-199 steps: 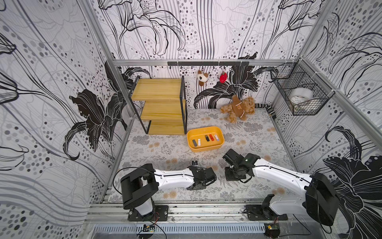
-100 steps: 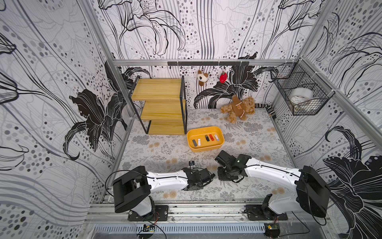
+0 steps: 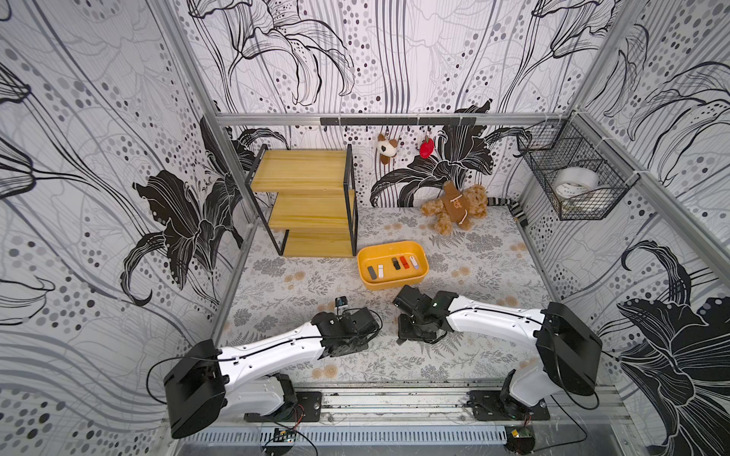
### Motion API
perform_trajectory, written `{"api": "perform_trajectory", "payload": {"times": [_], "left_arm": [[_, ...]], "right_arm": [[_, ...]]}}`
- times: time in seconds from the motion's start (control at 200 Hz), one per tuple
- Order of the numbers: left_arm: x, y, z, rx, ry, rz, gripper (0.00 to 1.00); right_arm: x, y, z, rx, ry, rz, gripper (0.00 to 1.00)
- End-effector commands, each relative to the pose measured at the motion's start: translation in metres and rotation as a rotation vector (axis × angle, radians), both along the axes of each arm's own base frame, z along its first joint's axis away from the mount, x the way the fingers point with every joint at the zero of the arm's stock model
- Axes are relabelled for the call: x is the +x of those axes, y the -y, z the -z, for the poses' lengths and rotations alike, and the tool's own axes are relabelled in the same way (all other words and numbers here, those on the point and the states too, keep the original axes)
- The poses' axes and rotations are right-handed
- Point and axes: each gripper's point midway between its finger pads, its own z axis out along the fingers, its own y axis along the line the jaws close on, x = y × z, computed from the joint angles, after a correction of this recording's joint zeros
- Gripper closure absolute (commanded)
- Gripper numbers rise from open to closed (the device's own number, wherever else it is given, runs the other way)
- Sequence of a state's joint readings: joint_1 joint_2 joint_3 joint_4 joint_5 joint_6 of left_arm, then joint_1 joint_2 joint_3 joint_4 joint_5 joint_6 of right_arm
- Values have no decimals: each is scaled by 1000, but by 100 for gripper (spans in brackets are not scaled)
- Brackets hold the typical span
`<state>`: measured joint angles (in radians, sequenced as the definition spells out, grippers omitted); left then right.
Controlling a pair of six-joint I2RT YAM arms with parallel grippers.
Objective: Put the usb flash drive into the storage box
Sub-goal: Pick up the USB flash from the center of the board.
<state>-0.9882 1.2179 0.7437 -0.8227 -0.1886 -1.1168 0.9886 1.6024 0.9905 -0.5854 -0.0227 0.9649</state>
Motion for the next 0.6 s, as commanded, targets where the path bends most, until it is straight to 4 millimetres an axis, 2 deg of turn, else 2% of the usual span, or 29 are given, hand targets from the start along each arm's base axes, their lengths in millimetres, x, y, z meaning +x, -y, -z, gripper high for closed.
{"api": "perform_trajectory", "payload": {"times": [0.0,0.03,0.095,0.27,0.476,0.596], "left_arm": [[4,-9,-8,38,12,26,100],[4,-9,-7,38,10,28,100],[5,-10,-7,37,11,32,100],[6,-9,-4,33,5,41,100],[8,-7,-1,33,-4,51,100],[8,-6,1,41,-11,62,100]], "right_arm": [[-2,-12,4,-14,-17,27,41],[-1,-13,3,-17,-11,28,40],[-1,-13,12,-67,-19,24,40],[2,-10,15,-128,-24,18,40],[5,4,10,-215,3,27,38],[3,8,18,-251,-13,19,37]]}}
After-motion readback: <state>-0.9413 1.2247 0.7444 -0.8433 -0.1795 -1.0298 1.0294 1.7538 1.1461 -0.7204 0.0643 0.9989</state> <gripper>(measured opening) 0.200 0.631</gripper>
